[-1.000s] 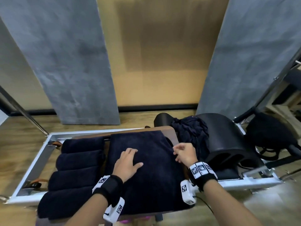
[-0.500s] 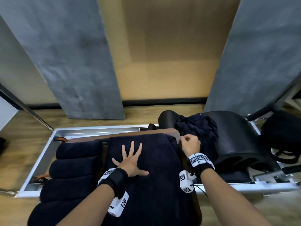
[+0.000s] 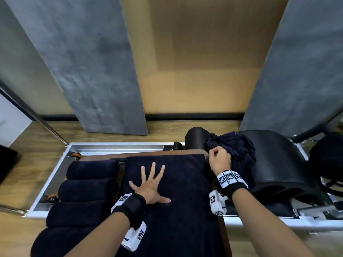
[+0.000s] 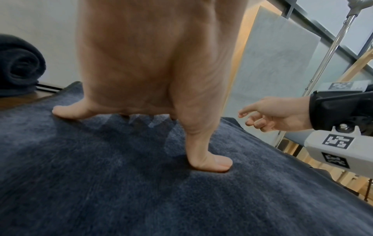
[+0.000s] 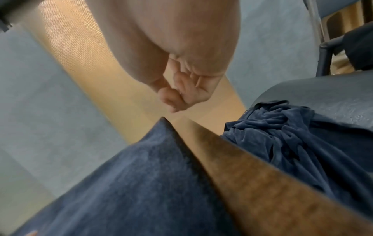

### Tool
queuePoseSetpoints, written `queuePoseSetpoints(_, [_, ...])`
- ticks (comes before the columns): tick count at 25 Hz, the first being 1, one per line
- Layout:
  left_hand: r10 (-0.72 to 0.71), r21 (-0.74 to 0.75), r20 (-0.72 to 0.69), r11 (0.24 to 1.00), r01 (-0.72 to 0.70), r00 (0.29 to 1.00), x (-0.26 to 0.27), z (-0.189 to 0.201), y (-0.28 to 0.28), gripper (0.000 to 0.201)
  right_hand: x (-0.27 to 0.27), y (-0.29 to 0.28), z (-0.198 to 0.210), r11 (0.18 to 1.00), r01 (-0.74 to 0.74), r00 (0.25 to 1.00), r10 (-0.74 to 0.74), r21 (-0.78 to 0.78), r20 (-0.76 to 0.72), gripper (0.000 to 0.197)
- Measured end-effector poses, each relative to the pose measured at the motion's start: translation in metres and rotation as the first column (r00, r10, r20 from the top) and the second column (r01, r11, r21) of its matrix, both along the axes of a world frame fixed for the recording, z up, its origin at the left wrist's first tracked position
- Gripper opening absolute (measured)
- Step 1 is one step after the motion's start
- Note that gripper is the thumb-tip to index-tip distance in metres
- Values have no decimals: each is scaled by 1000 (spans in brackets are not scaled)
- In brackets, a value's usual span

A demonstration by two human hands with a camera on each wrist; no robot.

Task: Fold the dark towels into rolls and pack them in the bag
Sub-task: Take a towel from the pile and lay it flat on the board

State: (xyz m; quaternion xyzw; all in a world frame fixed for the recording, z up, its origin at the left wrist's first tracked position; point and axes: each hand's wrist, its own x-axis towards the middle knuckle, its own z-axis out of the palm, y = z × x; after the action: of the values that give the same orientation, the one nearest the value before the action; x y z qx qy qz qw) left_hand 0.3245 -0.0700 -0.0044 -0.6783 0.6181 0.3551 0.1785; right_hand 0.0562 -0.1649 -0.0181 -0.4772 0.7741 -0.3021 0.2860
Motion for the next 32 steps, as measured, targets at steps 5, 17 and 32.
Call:
queuePoseSetpoints(5, [5, -2, -15, 1000, -5, 1000, -2, 6, 2, 133, 8, -7, 2, 959, -168, 973, 124, 227, 194, 28])
queuePoseSetpoints(17, [-40, -99, -38, 994, 36, 999, 2, 5, 13, 122, 18, 57, 0, 957, -281, 857, 215, 75, 468, 13])
queuePoseSetpoints(32, [-202, -731, 24, 664, 155, 979, 64, -42, 240, 67, 21, 302, -17, 681, -732, 660, 705, -12, -262, 51])
